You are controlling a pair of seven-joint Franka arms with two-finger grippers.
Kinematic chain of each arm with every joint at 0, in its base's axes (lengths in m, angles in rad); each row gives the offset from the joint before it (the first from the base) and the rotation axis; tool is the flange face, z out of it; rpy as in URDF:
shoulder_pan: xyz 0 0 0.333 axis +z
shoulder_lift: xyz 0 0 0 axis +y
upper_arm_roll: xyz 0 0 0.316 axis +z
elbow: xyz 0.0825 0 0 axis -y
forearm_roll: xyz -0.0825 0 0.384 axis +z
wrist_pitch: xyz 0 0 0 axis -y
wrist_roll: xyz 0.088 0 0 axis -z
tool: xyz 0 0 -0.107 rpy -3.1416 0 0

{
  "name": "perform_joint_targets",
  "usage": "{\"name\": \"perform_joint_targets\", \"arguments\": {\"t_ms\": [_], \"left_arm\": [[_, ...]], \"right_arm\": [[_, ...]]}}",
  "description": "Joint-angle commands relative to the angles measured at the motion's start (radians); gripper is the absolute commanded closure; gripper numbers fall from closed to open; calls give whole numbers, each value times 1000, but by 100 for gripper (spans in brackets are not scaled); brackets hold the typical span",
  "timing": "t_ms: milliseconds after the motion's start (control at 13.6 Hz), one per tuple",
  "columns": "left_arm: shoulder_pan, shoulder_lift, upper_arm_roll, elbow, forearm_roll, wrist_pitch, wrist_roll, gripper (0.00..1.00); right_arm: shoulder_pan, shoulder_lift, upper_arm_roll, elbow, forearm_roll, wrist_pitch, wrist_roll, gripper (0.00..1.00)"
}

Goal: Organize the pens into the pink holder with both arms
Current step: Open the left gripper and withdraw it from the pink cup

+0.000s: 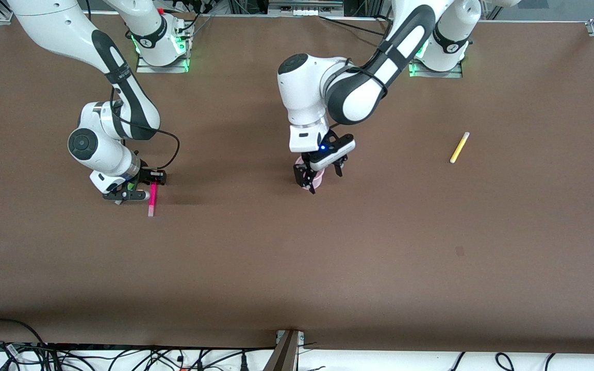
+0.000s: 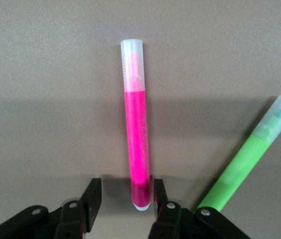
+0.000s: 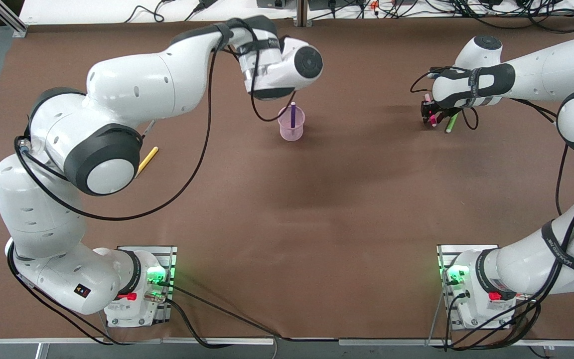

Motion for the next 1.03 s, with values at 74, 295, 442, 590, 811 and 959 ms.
{"name": "perform_joint_targets", "arguments": {"t_ms": [74, 295, 442, 590, 811, 959], "left_arm": [[147, -90, -15, 45, -170, -32, 263, 0], [234, -165, -18, 48, -363, -124, 568, 0], [306, -217, -17, 48, -472, -190, 785, 0], [386, -240, -15, 80, -540, -260, 980, 0], [501, -240, -15, 128, -601, -334, 1236, 0], [573, -256, -18, 128, -621, -375, 1392, 0]], "right_arm": [[-2, 15, -4, 7, 10, 20, -14, 59], [-2, 15, -4, 9, 10, 20, -14, 62], [-4, 18, -5, 9, 10, 20, -14, 65], [-5, 20, -5, 9, 10, 29, -14, 71], [-7, 24, -7, 7, 12, 32, -12, 88], [-7, 24, -5, 7, 12, 32, -12, 100]]}}
